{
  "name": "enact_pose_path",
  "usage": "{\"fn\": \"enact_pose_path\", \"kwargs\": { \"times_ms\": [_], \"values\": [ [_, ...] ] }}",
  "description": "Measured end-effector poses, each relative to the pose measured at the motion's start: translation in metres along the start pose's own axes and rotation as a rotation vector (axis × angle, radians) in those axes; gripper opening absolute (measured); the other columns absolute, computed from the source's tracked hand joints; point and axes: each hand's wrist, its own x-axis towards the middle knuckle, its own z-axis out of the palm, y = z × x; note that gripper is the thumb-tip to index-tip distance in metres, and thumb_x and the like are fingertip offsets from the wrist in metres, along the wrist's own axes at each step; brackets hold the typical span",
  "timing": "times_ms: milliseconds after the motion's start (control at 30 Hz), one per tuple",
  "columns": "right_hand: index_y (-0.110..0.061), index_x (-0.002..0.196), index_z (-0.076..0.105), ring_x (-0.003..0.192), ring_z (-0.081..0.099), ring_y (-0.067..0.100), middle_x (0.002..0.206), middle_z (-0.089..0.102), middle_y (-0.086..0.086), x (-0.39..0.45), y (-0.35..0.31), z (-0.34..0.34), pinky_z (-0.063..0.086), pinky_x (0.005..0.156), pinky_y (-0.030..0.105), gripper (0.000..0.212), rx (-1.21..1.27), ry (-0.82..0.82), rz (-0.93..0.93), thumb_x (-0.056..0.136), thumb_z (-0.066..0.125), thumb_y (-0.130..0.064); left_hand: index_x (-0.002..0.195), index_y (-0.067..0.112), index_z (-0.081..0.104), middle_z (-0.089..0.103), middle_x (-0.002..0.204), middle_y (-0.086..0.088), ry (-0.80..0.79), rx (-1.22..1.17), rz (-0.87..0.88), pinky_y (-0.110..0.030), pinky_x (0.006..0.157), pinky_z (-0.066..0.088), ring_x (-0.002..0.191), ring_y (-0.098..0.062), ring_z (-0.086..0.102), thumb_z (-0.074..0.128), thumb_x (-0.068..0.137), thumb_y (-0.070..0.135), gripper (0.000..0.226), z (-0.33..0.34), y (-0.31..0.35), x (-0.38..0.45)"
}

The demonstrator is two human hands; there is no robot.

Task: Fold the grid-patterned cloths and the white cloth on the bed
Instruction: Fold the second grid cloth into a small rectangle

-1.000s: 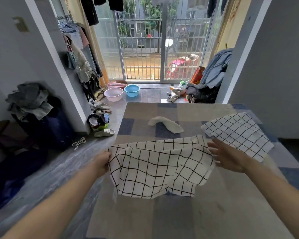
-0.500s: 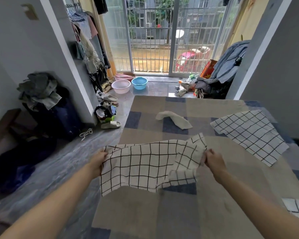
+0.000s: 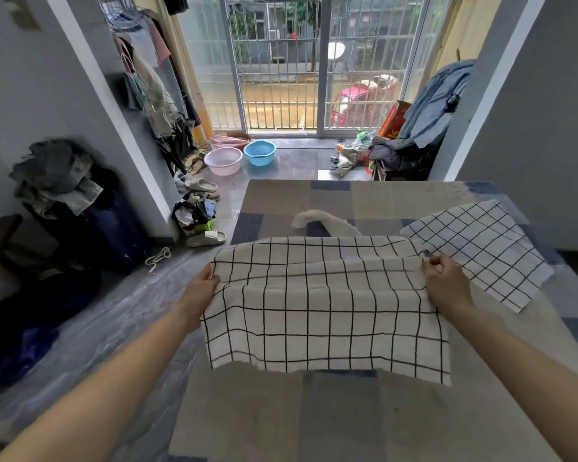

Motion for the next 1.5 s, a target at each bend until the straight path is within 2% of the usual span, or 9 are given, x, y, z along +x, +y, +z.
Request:
{"fn": "enact_pose_path", "kwargs": {
  "times_ms": [133, 333, 467, 700, 900, 1000, 1100, 1267, 1500],
  "values": [
    [-0.012, 0.104, 0.065, 0.088, 0.056, 0.028, 0.093, 0.064, 0.011, 0.003, 0.044, 0.011, 0.039, 0.075, 0.030, 0.020, -0.094, -0.092, 0.199, 0.092, 0.058, -0.026, 0.116, 0.004, 0.062, 0.064, 0.117, -0.017, 0.099, 0.299, -0.028, -0.033, 0.089, 0.041, 0.103, -0.030, 0.056, 0.045, 0.096, 0.003, 0.026, 0.013, -0.035, 0.028],
    [-0.009, 0.093, 0.070, 0.095, 0.059, 0.033, 0.096, 0.068, 0.018, -0.002, 0.088, 0.029, 0.042, 0.079, 0.033, 0.016, -0.107, -0.093, 0.349, 0.089, 0.064, -0.023, 0.078, 0.007, 0.057, 0.053, 0.068, -0.011, 0.086, 0.425, -0.095, -0.032, 0.059, 0.036, 0.066, -0.023, 0.048, 0.045, 0.099, 0.007, 0.024, 0.023, -0.085, 0.029],
    [-0.009, 0.078, 0.064, 0.086, 0.060, 0.033, 0.085, 0.068, 0.015, -0.010, 0.107, 0.036, 0.043, 0.072, 0.035, 0.028, -0.127, -0.089, 0.378, 0.091, 0.061, -0.034, 0.117, -0.006, 0.059, 0.064, 0.113, -0.021, 0.070, 0.393, -0.144, -0.041, 0.091, 0.044, 0.110, -0.035, 0.058, 0.052, 0.099, 0.021, 0.033, 0.016, -0.106, 0.035],
    [-0.009, 0.103, 0.061, 0.096, 0.057, 0.030, 0.103, 0.065, 0.013, -0.053, 0.132, 0.035, 0.045, 0.085, 0.039, 0.030, -0.082, -0.139, 0.456, 0.089, 0.063, -0.036, 0.132, 0.012, 0.043, 0.061, 0.101, -0.008, 0.125, 0.348, -0.127, -0.036, 0.088, 0.044, 0.103, -0.029, 0.058, 0.070, 0.087, 0.022, 0.054, 0.008, -0.124, -0.002],
    [-0.008, 0.127, 0.050, 0.085, 0.055, 0.023, 0.098, 0.060, 0.008, -0.087, 0.135, 0.018, 0.040, 0.073, 0.032, 0.051, -0.137, -0.244, 0.365, 0.083, 0.073, -0.019, 0.138, 0.015, 0.038, 0.061, 0.084, -0.009, 0.112, 0.494, -0.038, -0.040, 0.077, 0.052, 0.080, -0.025, 0.060, 0.076, 0.081, 0.025, 0.069, 0.003, -0.152, -0.019],
    [-0.009, 0.131, 0.046, 0.081, 0.056, 0.021, 0.092, 0.061, 0.006, -0.099, 0.137, 0.012, 0.043, 0.072, 0.034, 0.055, -0.241, -0.285, 0.320, 0.084, 0.072, -0.024, 0.138, 0.011, 0.037, 0.058, 0.103, -0.010, 0.150, 0.597, -0.009, -0.045, 0.089, 0.050, 0.096, -0.028, 0.057, 0.074, 0.082, 0.022, 0.068, 0.004, -0.150, -0.017],
    [-0.008, 0.138, 0.039, 0.107, 0.052, 0.031, 0.122, 0.055, 0.015, -0.104, 0.131, 0.016, 0.044, 0.090, 0.043, 0.059, -0.453, -0.257, 0.160, 0.088, 0.064, -0.024, 0.133, 0.016, 0.041, 0.041, 0.130, -0.007, 0.241, 0.933, 0.224, -0.047, 0.098, 0.042, 0.116, -0.028, 0.045, 0.065, 0.082, 0.021, 0.057, 0.024, -0.148, -0.031],
    [-0.010, 0.138, 0.042, 0.136, 0.030, 0.021, 0.146, 0.037, 0.008, -0.140, 0.092, 0.086, 0.029, 0.113, 0.037, 0.044, -0.465, -0.230, -0.324, 0.099, 0.039, -0.028, 0.143, 0.018, 0.033, 0.023, 0.155, -0.003, -0.093, 1.131, 0.692, -0.043, 0.117, 0.024, 0.142, -0.021, 0.022, 0.049, 0.086, 0.009, 0.060, 0.105, -0.158, -0.083],
    [-0.021, 0.154, 0.014, 0.148, -0.002, 0.009, 0.161, 0.010, -0.003, -0.183, 0.099, 0.163, 0.015, 0.119, 0.045, 0.056, -0.590, -0.490, -0.423, 0.101, 0.010, -0.039, 0.153, 0.026, -0.011, -0.020, 0.160, 0.006, -0.237, 1.233, 0.503, -0.043, 0.121, -0.005, 0.145, -0.012, -0.023, 0.013, 0.098, 0.042, 0.062, 0.142, -0.184, -0.095]
  ]
}}
